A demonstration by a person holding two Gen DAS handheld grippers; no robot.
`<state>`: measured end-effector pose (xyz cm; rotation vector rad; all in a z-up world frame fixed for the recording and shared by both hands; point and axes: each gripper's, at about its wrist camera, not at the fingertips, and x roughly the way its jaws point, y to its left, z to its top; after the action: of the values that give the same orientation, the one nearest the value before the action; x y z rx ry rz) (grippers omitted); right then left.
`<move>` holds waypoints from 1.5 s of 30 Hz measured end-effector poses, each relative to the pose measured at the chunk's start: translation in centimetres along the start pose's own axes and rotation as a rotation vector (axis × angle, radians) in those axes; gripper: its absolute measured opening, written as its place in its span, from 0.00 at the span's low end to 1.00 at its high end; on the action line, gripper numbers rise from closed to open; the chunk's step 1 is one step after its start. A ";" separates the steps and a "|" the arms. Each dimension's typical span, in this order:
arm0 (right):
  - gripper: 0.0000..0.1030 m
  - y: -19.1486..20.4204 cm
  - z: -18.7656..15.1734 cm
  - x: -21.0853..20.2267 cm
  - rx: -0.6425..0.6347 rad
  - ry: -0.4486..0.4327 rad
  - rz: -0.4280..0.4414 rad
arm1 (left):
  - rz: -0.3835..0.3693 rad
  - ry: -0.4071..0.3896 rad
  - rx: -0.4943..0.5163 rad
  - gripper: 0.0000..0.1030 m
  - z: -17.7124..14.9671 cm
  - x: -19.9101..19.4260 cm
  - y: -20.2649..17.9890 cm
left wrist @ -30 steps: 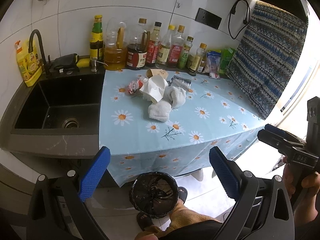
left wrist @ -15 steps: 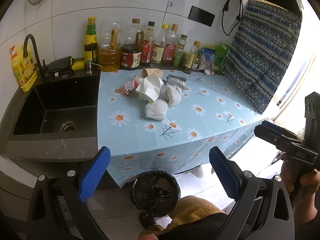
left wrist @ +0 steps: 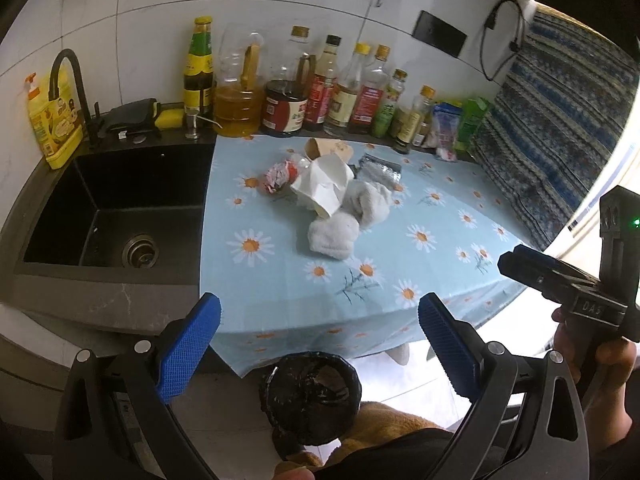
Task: Collect trash
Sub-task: 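Grasp the grey knit cloth with the left tool while the right tool grasps the white sock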
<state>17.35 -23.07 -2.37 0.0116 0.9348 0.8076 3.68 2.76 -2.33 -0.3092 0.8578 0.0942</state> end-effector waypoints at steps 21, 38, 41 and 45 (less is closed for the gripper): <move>0.95 -9.8 7.7 9.5 0.063 0.146 0.146 | 0.031 0.184 -0.013 0.93 4.6 18.5 -2.4; 0.95 -15.9 6.1 9.2 0.171 0.139 0.153 | 0.085 0.260 -0.020 0.77 5.2 25.9 -1.7; 0.95 -15.8 6.3 9.4 0.163 0.139 0.168 | 0.082 0.266 -0.002 0.72 5.1 26.1 -2.1; 0.95 -15.8 6.8 10.0 0.165 0.142 0.188 | 0.077 0.237 0.044 0.48 5.3 25.5 -2.9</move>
<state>35.18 -25.89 -10.70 0.1897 1.1452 0.9117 24.82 0.52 -17.67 -0.2493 1.1060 0.1111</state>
